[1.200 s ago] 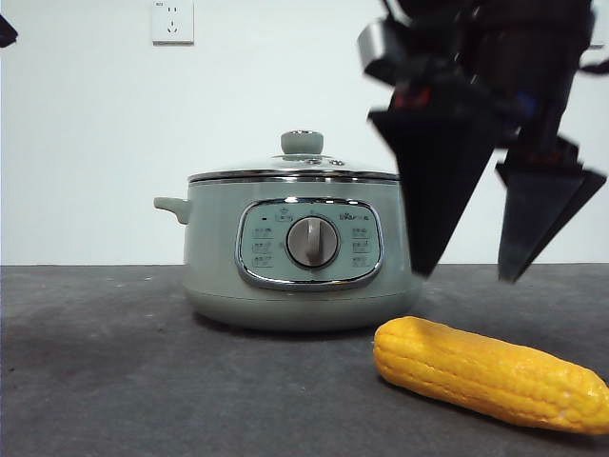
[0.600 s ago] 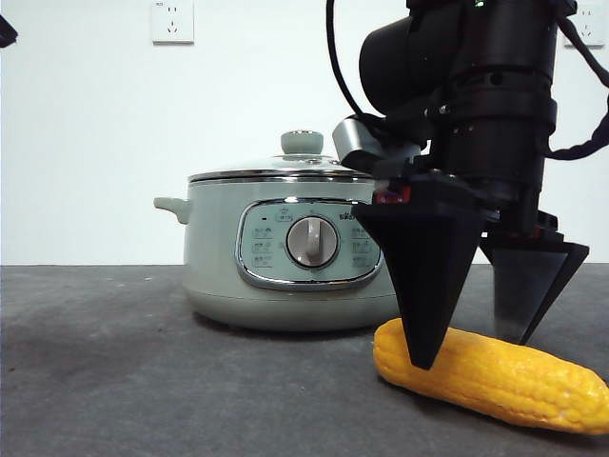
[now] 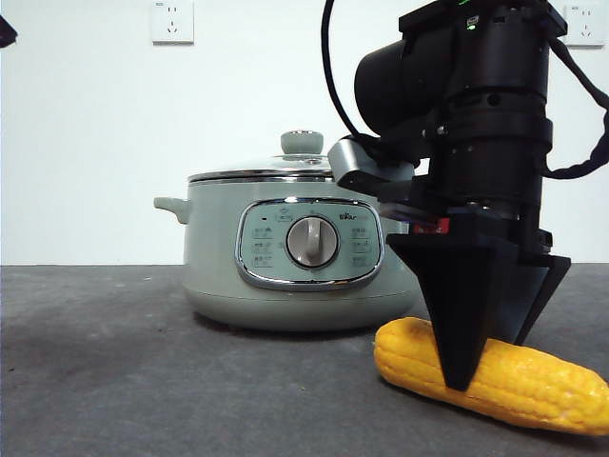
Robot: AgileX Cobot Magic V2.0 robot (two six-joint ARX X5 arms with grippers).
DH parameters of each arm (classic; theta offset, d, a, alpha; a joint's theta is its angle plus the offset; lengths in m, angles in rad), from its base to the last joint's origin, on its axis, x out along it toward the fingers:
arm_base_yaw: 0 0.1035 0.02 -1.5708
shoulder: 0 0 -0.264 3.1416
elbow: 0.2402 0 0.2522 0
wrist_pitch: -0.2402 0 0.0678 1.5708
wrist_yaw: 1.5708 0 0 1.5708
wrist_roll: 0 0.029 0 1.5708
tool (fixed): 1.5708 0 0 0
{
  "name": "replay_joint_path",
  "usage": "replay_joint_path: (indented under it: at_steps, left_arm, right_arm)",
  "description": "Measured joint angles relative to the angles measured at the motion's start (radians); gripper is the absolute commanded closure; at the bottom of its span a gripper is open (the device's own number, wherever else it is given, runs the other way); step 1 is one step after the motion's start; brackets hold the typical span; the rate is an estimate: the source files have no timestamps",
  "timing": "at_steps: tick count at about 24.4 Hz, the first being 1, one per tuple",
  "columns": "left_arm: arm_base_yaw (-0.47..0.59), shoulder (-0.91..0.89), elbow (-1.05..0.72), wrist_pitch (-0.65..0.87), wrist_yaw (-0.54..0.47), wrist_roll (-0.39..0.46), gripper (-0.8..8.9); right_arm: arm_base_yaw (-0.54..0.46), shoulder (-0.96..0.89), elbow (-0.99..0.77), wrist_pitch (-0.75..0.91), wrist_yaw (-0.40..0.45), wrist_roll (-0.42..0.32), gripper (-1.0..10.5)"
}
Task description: Pick up the corn,open the lid,put the corn in the pot,close the lid
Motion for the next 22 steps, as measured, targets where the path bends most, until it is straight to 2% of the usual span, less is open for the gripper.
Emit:
replay_joint_path:
  at_steps: [4, 10, 15, 22]
  left_arm:
    - [-0.002, 0.011, 0.0, 0.0, -0.071, 0.0, 8.19]
    - [-0.071, 0.12, 0.048, 0.016, -0.108, -0.003, 8.19]
    - [-0.158, 0.284, 0.264, 0.012, -0.231, -0.008, 8.18]
    - [-0.228, 0.496, 0.53, -0.004, -0.309, -0.011, 8.17]
  right_arm:
    - [0.0, -0.082, 0.0, -0.068, 0.0, 0.001, 9.6]
    - [0.0, -0.364, 0.0, -0.184, 0.018, 0.051, 9.6]
    - [0.0, -0.583, 0.002, -0.234, 0.053, 0.148, 9.6]
    - [0.0, -0.742, 0.002, -0.234, 0.053, 0.246, 9.6]
